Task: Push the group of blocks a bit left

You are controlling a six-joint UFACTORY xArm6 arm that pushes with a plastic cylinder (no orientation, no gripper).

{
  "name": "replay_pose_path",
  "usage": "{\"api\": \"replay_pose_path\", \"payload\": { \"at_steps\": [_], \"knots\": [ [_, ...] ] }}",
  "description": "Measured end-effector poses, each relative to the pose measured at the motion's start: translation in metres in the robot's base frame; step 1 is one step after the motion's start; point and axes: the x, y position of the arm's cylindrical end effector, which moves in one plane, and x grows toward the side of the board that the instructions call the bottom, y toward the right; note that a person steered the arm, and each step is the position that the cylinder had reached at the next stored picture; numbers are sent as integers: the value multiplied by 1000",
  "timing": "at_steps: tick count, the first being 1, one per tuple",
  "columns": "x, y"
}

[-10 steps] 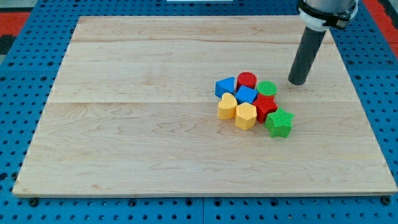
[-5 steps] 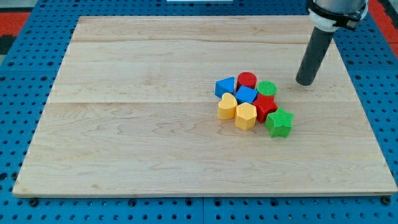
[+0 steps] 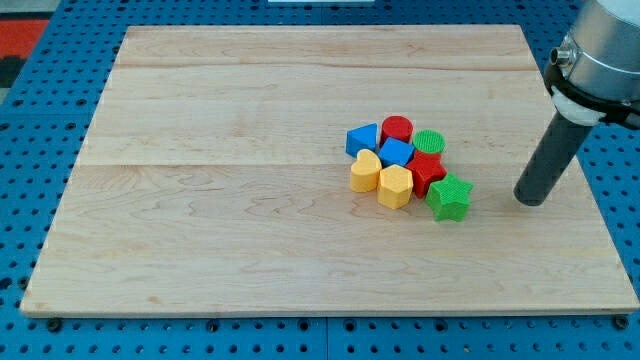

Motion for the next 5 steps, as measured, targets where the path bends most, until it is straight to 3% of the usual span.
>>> {"api": "replay_pose_path", "payload": {
  "at_steps": [4,5],
  "knots": [
    [-58,-175],
    [-60,-172]
  ]
}}
